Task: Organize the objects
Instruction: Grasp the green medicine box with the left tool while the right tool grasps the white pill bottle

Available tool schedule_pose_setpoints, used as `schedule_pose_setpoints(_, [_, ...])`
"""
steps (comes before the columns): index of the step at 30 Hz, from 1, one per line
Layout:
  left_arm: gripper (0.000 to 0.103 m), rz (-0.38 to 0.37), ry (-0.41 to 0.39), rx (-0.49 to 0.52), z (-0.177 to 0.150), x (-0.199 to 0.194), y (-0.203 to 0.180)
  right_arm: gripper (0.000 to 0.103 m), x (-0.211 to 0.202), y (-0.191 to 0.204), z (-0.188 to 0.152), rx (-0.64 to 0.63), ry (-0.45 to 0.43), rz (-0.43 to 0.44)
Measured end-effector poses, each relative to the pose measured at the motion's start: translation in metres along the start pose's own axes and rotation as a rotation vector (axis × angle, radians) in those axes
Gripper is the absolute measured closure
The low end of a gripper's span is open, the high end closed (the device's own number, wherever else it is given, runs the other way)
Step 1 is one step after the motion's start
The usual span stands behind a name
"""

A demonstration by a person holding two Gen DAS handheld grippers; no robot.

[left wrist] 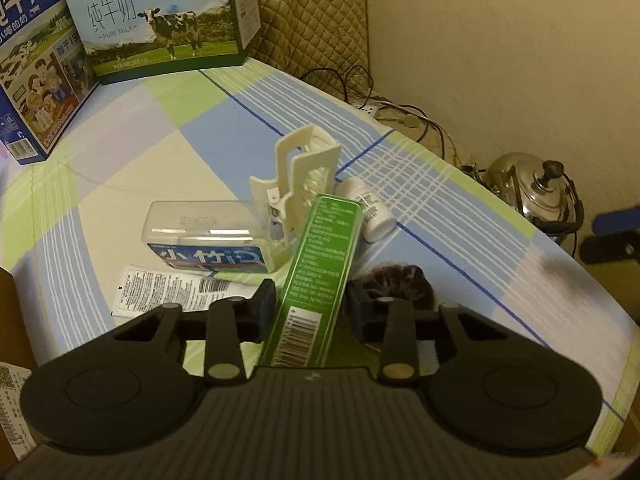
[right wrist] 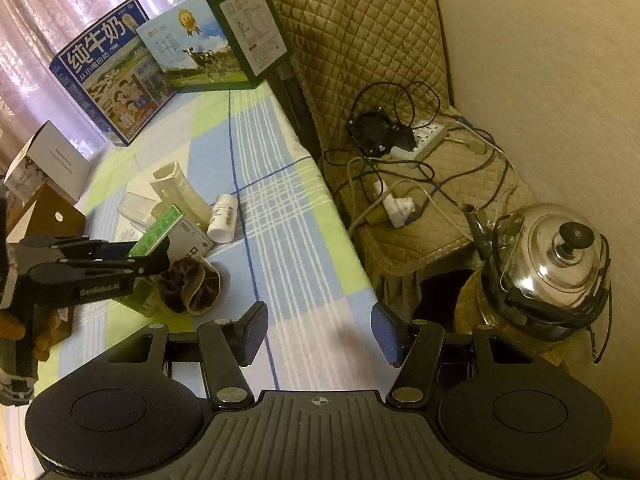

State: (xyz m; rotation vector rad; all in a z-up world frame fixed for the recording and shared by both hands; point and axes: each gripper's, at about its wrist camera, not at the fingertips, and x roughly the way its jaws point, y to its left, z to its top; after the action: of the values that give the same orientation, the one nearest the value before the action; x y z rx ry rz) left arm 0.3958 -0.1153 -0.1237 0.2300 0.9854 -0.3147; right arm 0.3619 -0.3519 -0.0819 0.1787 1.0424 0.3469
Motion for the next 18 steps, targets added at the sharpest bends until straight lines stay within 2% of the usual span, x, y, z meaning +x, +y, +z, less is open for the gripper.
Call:
schedule_pose_setpoints(1, [0.077,-0.002,0.002,-0.005,-0.002,-0.003,0.000,0.048,0.002,0.000,0.001,-0.004,0.001,0.002])
schedule_pose_setpoints(7, [0.078,-0.012,0.010,-0.084,-0.031,-0.023,0.006,0.048,0.017,0.005,0.010,-0.031,0.008,0.029])
schedule_pose_setpoints(11, [0.078,0.011,0.014,-0.145,-0.055,-0.040,0.011,0.048,0.029,0.014,0.019,-0.069,0.010,0.060])
schedule_pose_setpoints(18, [0.078,0.140,0.014,-0.325,-0.089,-0.062,0.039,0.049,0.051,0.035,0.038,-0.147,-0.002,0.105])
